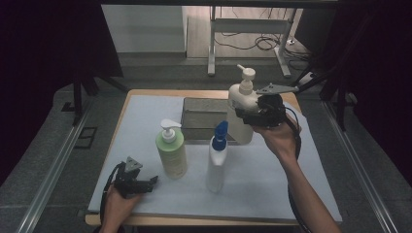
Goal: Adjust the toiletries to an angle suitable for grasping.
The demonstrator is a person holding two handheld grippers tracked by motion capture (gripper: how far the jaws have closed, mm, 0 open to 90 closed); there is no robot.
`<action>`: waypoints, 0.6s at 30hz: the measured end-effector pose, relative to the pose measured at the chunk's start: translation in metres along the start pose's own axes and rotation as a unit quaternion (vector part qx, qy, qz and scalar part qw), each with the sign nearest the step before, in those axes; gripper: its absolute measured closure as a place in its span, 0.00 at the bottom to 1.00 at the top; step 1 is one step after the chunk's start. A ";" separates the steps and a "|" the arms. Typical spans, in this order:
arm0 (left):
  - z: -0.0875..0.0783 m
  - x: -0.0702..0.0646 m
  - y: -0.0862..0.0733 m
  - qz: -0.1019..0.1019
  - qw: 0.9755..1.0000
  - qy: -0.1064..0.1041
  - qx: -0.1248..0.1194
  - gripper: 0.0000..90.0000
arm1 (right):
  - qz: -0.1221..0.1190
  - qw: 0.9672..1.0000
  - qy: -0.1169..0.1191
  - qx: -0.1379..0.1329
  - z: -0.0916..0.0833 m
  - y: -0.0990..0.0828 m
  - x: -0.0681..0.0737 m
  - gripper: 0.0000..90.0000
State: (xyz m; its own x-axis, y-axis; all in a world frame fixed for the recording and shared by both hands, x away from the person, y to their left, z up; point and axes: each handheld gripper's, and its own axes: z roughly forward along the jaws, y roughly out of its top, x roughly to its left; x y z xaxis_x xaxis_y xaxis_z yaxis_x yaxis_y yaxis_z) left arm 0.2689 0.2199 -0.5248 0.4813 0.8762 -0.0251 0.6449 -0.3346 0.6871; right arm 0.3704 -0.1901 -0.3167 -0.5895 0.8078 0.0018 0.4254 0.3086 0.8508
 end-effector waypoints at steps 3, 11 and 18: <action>0.000 0.000 0.000 0.000 1.000 0.000 0.000 0.14 | 0.001 1.000 -0.003 -0.001 0.005 0.004 0.000 0.41; 0.000 0.000 0.000 0.000 1.000 0.000 0.000 0.14 | 0.005 1.000 -0.009 -0.006 0.019 0.013 0.000 0.41; 0.000 0.000 0.000 0.000 1.000 0.000 0.000 0.14 | 0.011 1.000 -0.013 -0.009 0.034 0.018 -0.001 0.41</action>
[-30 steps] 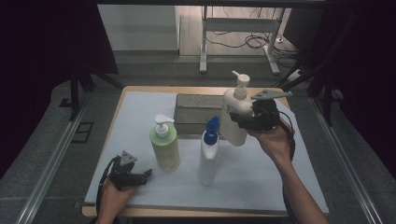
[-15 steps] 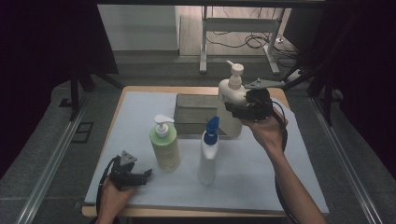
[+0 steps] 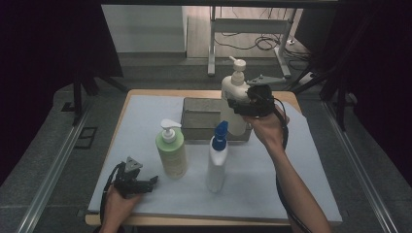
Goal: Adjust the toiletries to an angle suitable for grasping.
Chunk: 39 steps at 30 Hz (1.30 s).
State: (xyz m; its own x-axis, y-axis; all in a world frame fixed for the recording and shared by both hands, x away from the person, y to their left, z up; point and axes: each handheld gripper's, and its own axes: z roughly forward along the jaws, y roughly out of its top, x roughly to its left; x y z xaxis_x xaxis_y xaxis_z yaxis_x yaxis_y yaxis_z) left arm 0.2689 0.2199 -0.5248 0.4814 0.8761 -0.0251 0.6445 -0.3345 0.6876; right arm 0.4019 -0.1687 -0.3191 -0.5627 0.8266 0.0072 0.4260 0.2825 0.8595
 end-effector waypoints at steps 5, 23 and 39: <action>0.000 0.000 0.000 0.000 1.000 0.000 0.000 0.14 | 0.005 1.000 0.000 -0.005 0.010 0.003 -0.001 0.41; 0.000 0.000 0.000 0.002 1.000 0.000 0.001 0.14 | 0.009 1.000 -0.008 -0.010 0.047 0.009 -0.001 0.41; 0.000 0.000 0.000 0.002 1.000 0.000 0.001 0.14 | -0.002 1.000 0.004 -0.011 0.084 0.011 0.010 0.41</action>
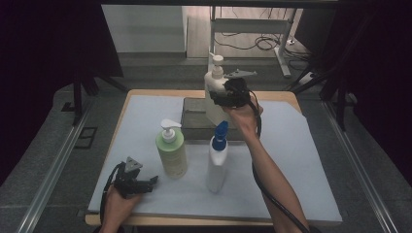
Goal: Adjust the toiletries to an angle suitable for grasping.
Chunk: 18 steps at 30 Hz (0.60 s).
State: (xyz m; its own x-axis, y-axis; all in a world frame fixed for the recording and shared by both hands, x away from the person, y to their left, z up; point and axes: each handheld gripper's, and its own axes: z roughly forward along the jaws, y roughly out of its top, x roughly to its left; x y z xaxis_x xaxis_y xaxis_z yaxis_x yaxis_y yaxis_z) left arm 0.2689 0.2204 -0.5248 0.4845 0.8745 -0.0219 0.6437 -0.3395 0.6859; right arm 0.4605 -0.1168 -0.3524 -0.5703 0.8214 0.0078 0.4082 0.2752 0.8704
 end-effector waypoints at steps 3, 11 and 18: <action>0.000 0.000 0.000 -0.002 1.000 0.000 -0.002 0.14 | -0.002 1.000 0.009 0.002 0.009 -0.002 0.004 0.41; 0.000 0.000 0.000 -0.002 1.000 0.000 -0.002 0.14 | -0.009 1.000 0.024 0.007 0.028 -0.010 0.013 0.41; 0.000 0.000 0.000 -0.002 1.000 0.000 -0.003 0.14 | -0.013 0.999 0.029 0.015 0.040 -0.020 0.015 0.41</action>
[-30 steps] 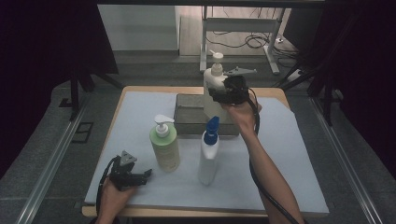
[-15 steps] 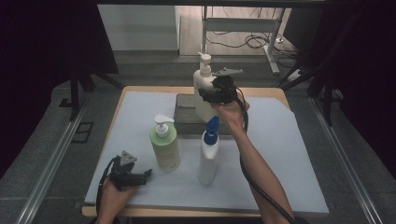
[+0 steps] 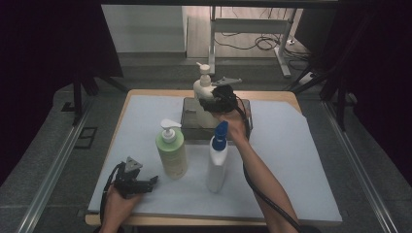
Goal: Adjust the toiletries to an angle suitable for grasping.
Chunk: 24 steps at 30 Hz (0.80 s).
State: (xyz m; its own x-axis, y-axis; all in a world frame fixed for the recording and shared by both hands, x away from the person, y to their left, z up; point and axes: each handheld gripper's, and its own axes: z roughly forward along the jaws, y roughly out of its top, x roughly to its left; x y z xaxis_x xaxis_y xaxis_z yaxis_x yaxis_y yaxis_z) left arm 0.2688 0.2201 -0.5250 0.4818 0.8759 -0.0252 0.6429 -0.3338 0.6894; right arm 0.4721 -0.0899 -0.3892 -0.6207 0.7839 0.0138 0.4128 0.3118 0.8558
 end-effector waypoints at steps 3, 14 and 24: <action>0.000 0.000 0.000 0.000 1.000 0.000 0.000 0.14 | 0.001 1.000 0.002 0.004 0.004 -0.006 0.000 0.41; 0.000 0.000 0.000 0.000 1.000 0.000 0.000 0.14 | 0.004 1.000 -0.004 0.006 0.009 -0.026 -0.001 0.40; 0.000 0.000 0.000 0.000 1.000 0.000 0.000 0.14 | 0.001 1.000 -0.001 0.010 0.004 -0.036 0.000 0.39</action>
State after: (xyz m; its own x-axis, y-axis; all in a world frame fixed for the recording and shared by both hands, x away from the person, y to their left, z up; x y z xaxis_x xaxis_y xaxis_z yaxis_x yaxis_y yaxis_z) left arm 0.2687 0.2200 -0.5250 0.4815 0.8761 -0.0247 0.6432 -0.3341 0.6890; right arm 0.4595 -0.0988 -0.4223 -0.6177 0.7863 0.0146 0.4280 0.3206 0.8450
